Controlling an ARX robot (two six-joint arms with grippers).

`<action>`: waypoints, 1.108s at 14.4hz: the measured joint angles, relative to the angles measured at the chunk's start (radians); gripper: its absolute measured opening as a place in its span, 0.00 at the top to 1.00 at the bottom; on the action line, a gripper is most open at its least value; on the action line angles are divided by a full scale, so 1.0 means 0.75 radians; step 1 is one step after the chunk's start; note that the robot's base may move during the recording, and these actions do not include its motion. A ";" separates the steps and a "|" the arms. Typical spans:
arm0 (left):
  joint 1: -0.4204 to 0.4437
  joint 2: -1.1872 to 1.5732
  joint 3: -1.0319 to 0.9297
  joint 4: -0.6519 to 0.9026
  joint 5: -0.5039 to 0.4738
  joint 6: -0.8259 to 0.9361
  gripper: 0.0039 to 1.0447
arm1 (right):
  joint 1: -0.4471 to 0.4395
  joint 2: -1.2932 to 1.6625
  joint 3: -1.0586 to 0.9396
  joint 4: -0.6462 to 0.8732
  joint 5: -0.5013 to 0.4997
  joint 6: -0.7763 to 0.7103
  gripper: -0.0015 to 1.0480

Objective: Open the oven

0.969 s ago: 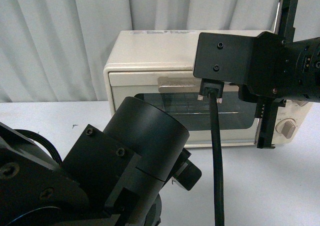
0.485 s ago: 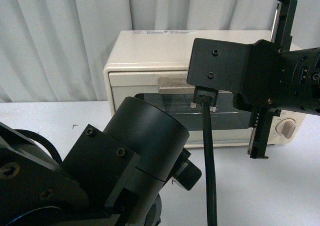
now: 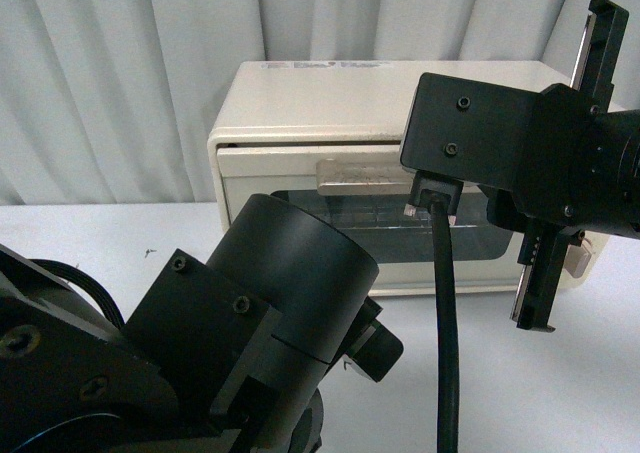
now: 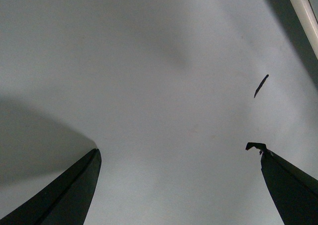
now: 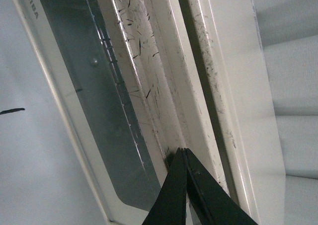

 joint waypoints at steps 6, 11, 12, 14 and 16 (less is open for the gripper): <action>0.000 0.001 0.000 0.000 0.000 0.000 0.06 | -0.025 -0.043 -0.010 -0.083 -0.039 0.123 0.98; 0.000 0.001 0.000 -0.001 -0.001 0.000 0.06 | 0.043 -0.126 -0.076 -0.281 -0.142 0.379 0.98; 0.000 0.001 0.000 -0.006 -0.001 0.007 0.06 | 0.070 -0.139 -0.105 -0.312 -0.176 0.407 0.98; -0.001 0.001 0.000 -0.002 0.001 0.006 0.06 | 0.083 -0.148 -0.135 -0.410 -0.164 0.451 0.98; -0.001 0.001 0.000 -0.001 -0.001 0.006 0.06 | 0.109 -0.264 -0.129 -0.475 -0.183 0.473 0.98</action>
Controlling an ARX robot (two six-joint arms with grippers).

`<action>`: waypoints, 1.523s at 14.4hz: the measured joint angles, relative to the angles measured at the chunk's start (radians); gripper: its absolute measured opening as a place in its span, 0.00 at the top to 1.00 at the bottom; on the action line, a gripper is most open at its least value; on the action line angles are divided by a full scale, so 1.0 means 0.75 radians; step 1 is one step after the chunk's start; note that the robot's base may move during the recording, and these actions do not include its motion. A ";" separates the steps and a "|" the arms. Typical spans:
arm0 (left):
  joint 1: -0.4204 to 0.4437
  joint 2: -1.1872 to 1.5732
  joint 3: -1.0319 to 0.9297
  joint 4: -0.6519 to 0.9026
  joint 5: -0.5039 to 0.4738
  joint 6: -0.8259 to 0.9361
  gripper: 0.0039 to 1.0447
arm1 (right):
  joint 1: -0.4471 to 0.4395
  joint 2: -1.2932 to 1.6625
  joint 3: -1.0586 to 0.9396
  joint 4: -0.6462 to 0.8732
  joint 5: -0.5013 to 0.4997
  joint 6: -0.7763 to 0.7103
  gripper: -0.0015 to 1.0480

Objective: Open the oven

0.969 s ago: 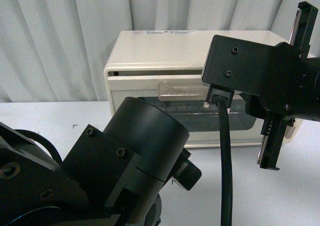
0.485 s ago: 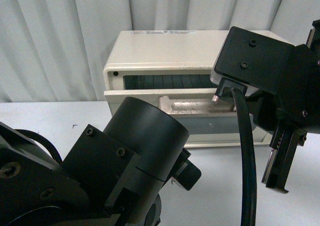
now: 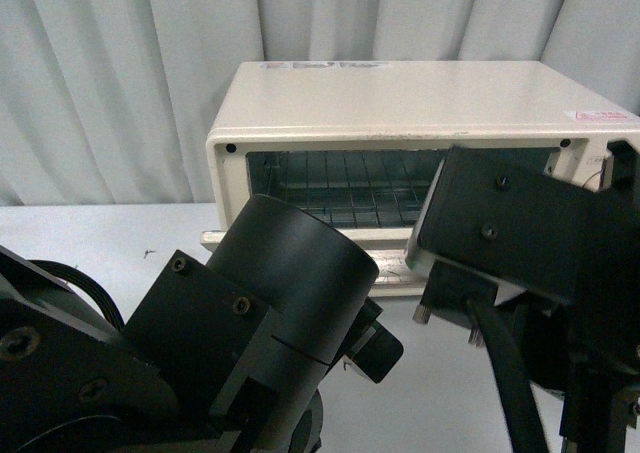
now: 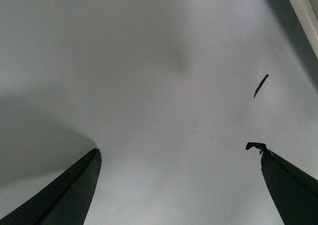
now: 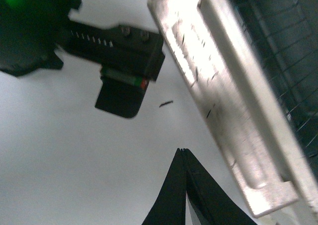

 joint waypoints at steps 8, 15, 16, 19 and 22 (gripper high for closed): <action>0.000 0.000 0.000 0.000 -0.001 0.000 0.06 | 0.025 -0.368 0.187 -0.103 0.007 -0.005 0.98; 0.000 0.000 0.000 0.000 -0.003 0.000 0.06 | 0.050 -0.446 0.253 -0.142 0.019 -0.022 0.35; 0.000 0.000 0.000 -0.001 -0.003 0.000 0.06 | 0.052 -0.446 0.251 -0.122 0.033 -0.004 0.23; 0.000 0.000 0.000 -0.003 -0.005 0.000 0.06 | -0.043 -0.698 -0.184 0.455 0.711 0.817 0.64; 0.000 0.000 0.000 0.001 0.001 0.000 0.06 | -0.150 -0.836 -0.385 0.474 0.580 1.008 0.94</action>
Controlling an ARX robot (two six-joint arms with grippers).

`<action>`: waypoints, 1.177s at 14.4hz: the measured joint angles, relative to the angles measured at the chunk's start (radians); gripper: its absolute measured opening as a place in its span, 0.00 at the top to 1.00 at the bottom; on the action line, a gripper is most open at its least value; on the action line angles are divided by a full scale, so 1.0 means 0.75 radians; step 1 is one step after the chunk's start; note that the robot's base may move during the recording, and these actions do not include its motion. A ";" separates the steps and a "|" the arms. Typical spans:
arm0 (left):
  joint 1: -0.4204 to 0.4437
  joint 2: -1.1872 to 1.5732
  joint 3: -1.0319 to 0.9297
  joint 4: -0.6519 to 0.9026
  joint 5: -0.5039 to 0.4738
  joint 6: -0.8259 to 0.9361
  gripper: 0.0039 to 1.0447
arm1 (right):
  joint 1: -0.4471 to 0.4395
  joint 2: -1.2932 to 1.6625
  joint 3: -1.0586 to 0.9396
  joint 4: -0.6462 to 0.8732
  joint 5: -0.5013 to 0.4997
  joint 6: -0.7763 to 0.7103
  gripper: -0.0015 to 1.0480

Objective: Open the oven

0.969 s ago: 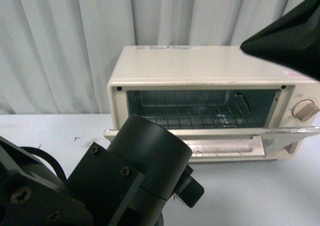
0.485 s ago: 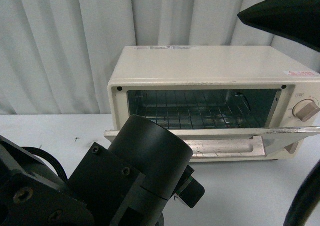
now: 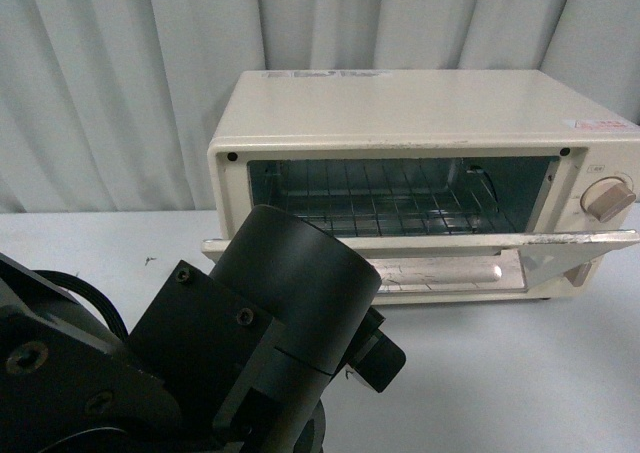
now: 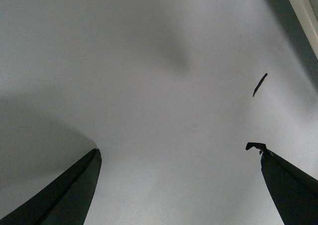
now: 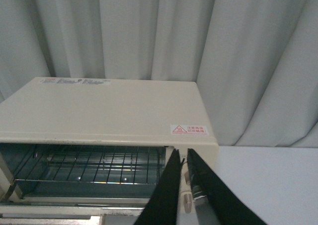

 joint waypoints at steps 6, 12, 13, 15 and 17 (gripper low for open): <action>0.000 0.000 0.000 -0.001 -0.002 0.000 0.06 | -0.165 -0.222 -0.191 -0.021 -0.160 0.041 0.98; 0.000 0.000 0.000 -0.001 -0.003 0.000 0.06 | -0.368 -0.492 -0.321 -0.161 -0.366 0.046 0.98; 0.000 0.000 0.000 -0.001 -0.003 0.000 0.06 | -0.368 -0.553 -0.340 -0.201 -0.366 0.046 0.98; 0.000 0.000 0.000 -0.001 -0.003 0.000 0.06 | -0.368 -0.604 -0.357 -0.220 -0.366 0.046 0.98; 0.000 0.000 0.000 -0.001 -0.003 0.000 0.06 | -0.368 -0.644 -0.386 -0.238 -0.366 0.046 0.98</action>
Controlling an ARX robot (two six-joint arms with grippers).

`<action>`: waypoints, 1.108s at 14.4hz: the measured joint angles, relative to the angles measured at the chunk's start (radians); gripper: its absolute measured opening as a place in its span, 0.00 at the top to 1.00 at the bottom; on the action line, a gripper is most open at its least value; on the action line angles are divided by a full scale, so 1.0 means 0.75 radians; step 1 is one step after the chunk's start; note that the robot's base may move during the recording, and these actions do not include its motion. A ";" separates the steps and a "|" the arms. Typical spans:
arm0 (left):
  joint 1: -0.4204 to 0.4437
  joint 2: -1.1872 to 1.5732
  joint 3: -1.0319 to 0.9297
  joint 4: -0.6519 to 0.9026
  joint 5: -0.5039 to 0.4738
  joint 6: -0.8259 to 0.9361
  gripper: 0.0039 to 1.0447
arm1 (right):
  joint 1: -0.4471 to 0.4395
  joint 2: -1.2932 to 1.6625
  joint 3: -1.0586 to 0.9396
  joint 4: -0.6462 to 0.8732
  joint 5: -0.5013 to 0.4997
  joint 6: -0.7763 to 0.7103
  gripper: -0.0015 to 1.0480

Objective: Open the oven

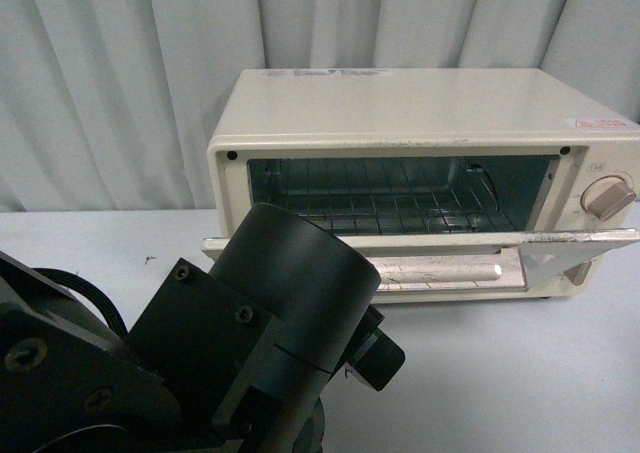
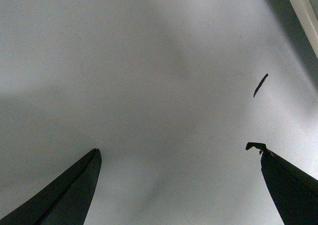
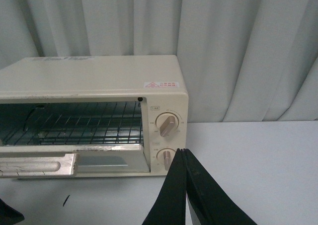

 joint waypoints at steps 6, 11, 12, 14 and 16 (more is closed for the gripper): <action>0.000 0.000 0.000 0.000 0.001 0.000 0.06 | 0.000 -0.143 0.000 -0.131 0.000 0.000 0.98; 0.000 0.000 0.001 -0.002 -0.001 0.000 0.06 | 0.000 -0.387 0.001 -0.386 -0.001 0.000 0.98; 0.000 0.000 0.001 -0.002 0.003 0.000 0.06 | 0.000 -0.382 0.001 -0.392 0.000 0.000 0.98; 0.000 0.000 0.001 -0.001 0.002 0.000 0.06 | 0.000 -0.387 0.001 -0.387 0.000 0.000 0.98; 0.000 0.000 0.001 -0.001 0.002 0.000 0.06 | 0.000 -0.387 0.001 -0.387 0.000 0.000 0.84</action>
